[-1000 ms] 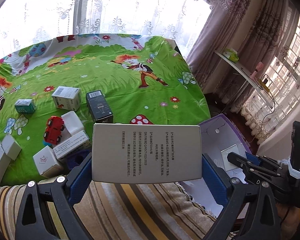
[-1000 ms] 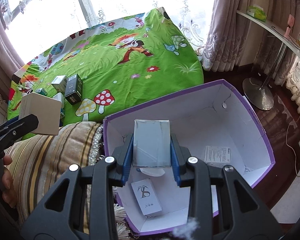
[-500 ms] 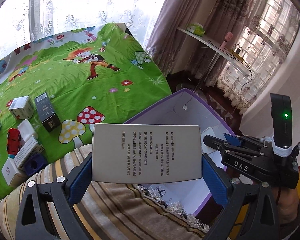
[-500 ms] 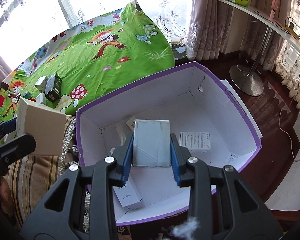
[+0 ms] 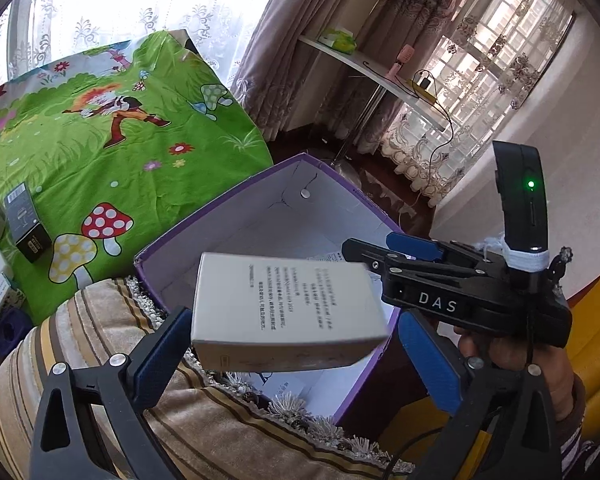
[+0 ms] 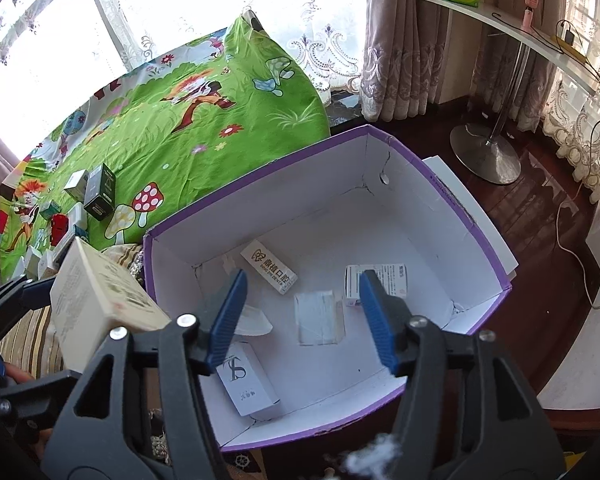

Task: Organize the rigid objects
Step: 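Carry both boxes over the storage box and open both grippers, then move both open grippers back over the boxes on the bed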

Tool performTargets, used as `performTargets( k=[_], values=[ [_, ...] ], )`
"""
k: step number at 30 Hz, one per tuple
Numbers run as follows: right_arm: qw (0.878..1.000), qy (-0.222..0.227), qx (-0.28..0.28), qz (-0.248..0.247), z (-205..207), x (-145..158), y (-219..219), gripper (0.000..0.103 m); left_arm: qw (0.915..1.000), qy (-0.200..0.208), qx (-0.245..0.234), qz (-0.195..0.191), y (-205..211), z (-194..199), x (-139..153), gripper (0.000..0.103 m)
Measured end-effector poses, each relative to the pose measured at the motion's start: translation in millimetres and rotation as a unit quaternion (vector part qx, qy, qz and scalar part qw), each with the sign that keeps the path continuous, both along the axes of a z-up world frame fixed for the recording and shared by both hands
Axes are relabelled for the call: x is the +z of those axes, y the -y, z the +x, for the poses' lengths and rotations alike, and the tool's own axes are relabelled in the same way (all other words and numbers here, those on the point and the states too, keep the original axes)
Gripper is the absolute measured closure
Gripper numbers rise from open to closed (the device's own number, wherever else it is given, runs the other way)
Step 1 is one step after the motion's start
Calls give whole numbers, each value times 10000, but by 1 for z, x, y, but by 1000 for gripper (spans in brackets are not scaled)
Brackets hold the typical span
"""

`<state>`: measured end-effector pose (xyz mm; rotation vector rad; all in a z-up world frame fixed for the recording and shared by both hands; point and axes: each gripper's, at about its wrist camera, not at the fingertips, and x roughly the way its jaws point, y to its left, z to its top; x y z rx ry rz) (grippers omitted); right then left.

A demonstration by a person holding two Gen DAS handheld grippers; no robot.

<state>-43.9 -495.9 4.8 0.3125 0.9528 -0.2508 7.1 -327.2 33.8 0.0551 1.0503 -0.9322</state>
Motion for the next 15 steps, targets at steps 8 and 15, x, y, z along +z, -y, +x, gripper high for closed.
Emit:
performTargets(
  k=[8, 15],
  values=[
    [10000, 29, 18, 27, 0, 4, 0, 31, 9996, -10, 160, -216, -10, 3, 5, 0],
    [9998, 105, 152, 36, 2, 9, -8, 30, 9983, 79, 443, -378, -34, 13, 14, 0]
  ],
)
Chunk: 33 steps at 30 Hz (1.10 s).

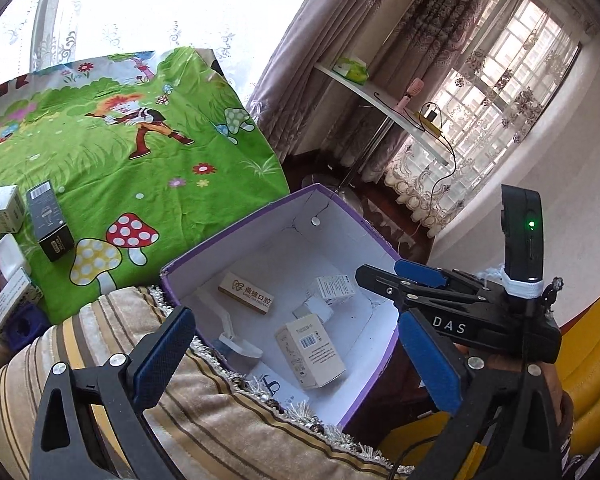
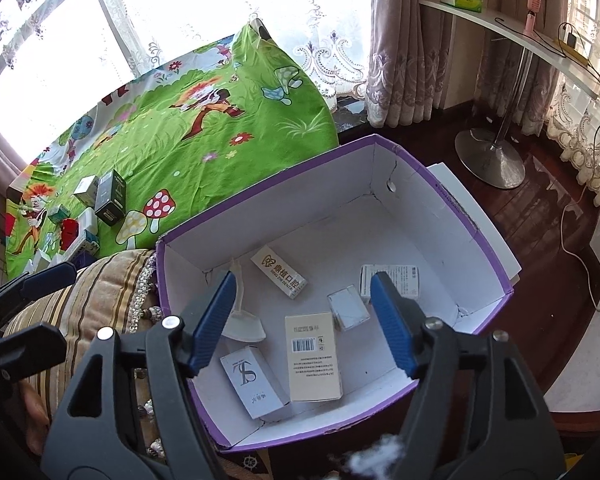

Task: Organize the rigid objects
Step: 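Move both open grippers back over the boxes on the bed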

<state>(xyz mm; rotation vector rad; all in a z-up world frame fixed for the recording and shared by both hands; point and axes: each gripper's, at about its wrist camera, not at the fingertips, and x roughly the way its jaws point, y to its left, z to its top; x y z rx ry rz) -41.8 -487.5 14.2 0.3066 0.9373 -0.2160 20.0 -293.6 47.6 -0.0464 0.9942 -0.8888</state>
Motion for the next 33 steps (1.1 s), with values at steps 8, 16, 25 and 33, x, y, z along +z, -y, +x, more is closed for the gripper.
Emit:
performTargets(
  k=[8, 16, 25, 33],
  values=[
    [9990, 37, 375, -248, 10, 7, -31, 30, 9992, -76, 381, -120, -35, 14, -1, 0],
    [9973, 30, 735, -70, 21, 8, -59, 30, 9981, -134, 546, -239, -64, 16, -2, 1],
    [9945, -41, 1042, -41, 32, 6, -86, 30, 9940, 19, 1080, -152, -103, 18, -1, 1],
    [9913, -124, 1310, -30, 40, 2, -110, 29, 9867, -82, 1611, -204, -149, 23, -5, 1]
  ],
)
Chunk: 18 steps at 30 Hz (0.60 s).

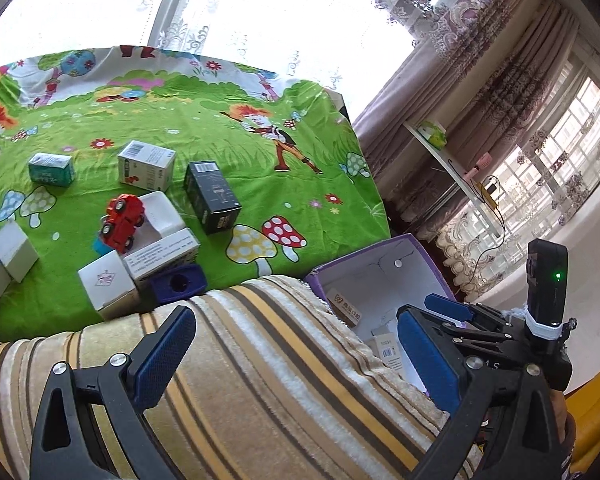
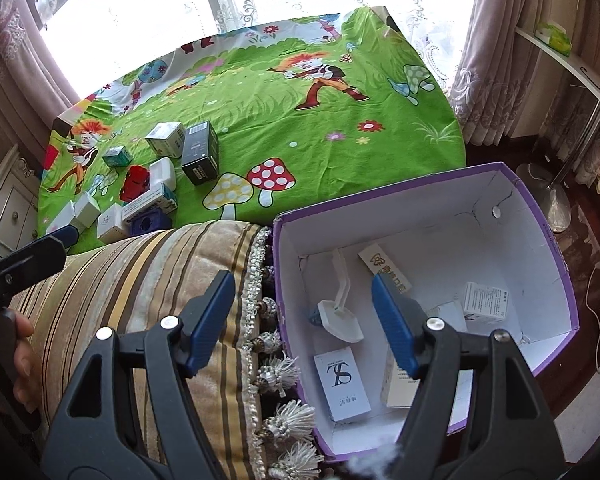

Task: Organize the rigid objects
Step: 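Move both open grippers back over the boxes on the bed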

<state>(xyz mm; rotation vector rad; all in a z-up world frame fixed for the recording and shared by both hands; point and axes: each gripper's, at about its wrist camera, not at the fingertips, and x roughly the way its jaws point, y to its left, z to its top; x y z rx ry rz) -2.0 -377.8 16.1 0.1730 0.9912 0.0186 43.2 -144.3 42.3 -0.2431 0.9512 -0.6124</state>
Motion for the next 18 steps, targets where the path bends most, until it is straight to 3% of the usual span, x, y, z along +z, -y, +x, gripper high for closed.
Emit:
performTargets(
  k=[18],
  values=[
    [9990, -103, 429, -43, 23, 0, -35, 28, 9929, -85, 1186, 66, -112, -7, -10, 1]
  ],
)
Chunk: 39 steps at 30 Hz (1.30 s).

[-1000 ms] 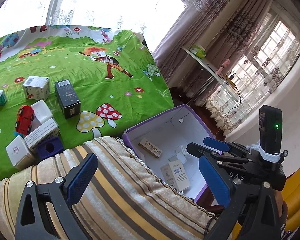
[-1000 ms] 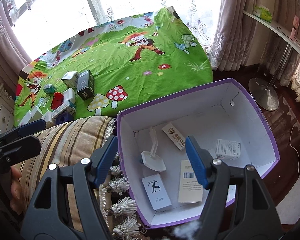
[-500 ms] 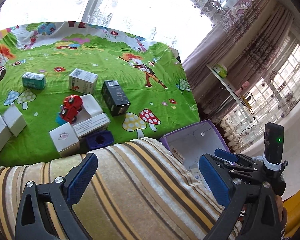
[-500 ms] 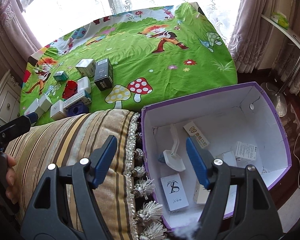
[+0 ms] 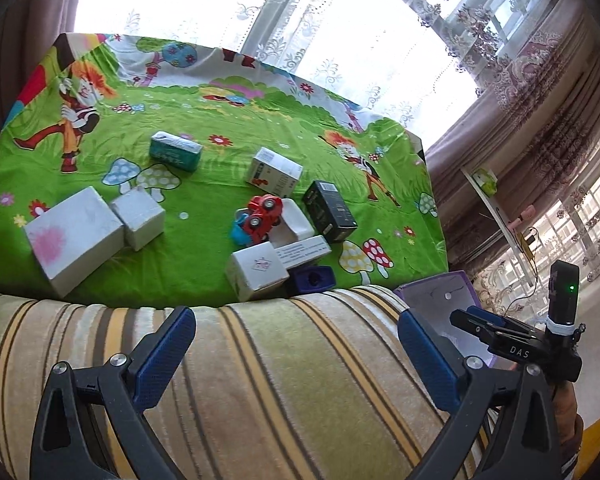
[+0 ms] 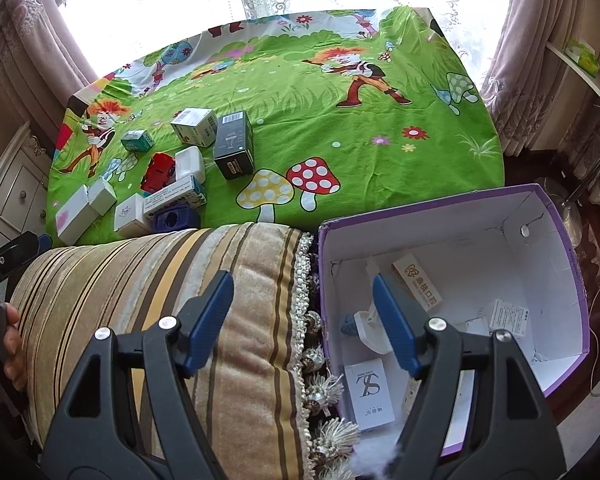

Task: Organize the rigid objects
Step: 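Move both open grippers back over the boxes on the bed, then grasp the pink-marked white box with the left gripper while the right grasps the white logo box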

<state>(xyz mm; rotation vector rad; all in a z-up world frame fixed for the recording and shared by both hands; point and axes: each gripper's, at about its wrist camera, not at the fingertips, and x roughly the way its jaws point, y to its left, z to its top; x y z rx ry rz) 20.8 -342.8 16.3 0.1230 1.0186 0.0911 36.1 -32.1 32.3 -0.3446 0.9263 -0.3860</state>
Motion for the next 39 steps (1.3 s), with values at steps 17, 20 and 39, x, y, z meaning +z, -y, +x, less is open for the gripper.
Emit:
performTargets(
  k=[17, 20, 39],
  values=[
    [9960, -34, 878, -165, 25, 2, -69, 28, 9966, -177, 777, 227, -75, 7, -8, 1],
    [9942, -37, 1064, -125, 30, 3, -85, 28, 9957, -174, 867, 271, -86, 8, -9, 1],
    [9757, -478, 2131, -198, 75, -18, -187, 28, 9919, -365, 672, 1012, -112, 42, -19, 1]
  ],
)
